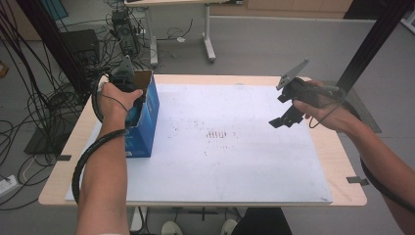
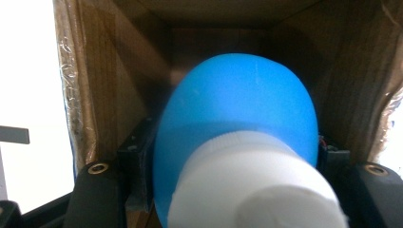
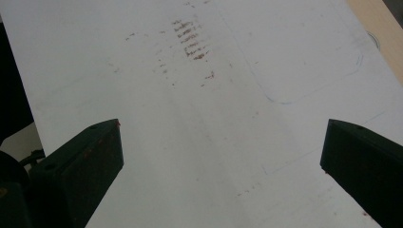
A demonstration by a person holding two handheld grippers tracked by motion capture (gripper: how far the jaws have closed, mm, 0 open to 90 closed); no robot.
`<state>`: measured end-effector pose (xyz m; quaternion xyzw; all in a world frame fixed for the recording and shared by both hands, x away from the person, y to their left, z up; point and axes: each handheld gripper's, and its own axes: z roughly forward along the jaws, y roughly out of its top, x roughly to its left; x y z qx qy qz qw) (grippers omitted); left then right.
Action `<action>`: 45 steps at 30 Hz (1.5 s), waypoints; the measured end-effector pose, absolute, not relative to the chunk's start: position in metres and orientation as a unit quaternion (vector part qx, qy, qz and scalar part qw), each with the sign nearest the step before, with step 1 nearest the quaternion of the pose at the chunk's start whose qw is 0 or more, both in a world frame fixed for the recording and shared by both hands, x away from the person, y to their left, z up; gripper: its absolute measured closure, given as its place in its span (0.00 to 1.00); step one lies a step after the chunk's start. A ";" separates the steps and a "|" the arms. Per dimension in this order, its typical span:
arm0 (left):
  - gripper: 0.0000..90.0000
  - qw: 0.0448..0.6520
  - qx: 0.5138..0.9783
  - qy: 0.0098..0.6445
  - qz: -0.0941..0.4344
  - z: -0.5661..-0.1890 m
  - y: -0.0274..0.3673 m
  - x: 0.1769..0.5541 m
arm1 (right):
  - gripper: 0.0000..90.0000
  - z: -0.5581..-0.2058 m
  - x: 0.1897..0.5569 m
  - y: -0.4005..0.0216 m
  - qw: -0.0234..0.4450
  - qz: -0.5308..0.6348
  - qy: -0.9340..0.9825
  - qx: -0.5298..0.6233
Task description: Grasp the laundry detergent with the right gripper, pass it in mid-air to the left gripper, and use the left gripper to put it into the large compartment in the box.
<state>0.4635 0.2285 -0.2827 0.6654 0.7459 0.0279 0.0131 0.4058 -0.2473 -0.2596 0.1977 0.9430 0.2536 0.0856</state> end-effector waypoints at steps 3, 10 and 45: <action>0.39 0.013 0.665 0.746 0.028 -0.283 0.229 0.463 | 0.00 -0.259 0.406 -0.248 0.086 0.254 0.943 0.199; 0.39 0.015 0.665 0.746 0.028 -0.283 0.229 0.463 | 0.00 -0.259 0.406 -0.248 0.086 0.254 0.943 0.199; 0.39 0.021 0.666 0.745 0.031 -0.283 0.229 0.462 | 0.00 -0.258 0.407 -0.250 0.084 0.261 0.942 0.197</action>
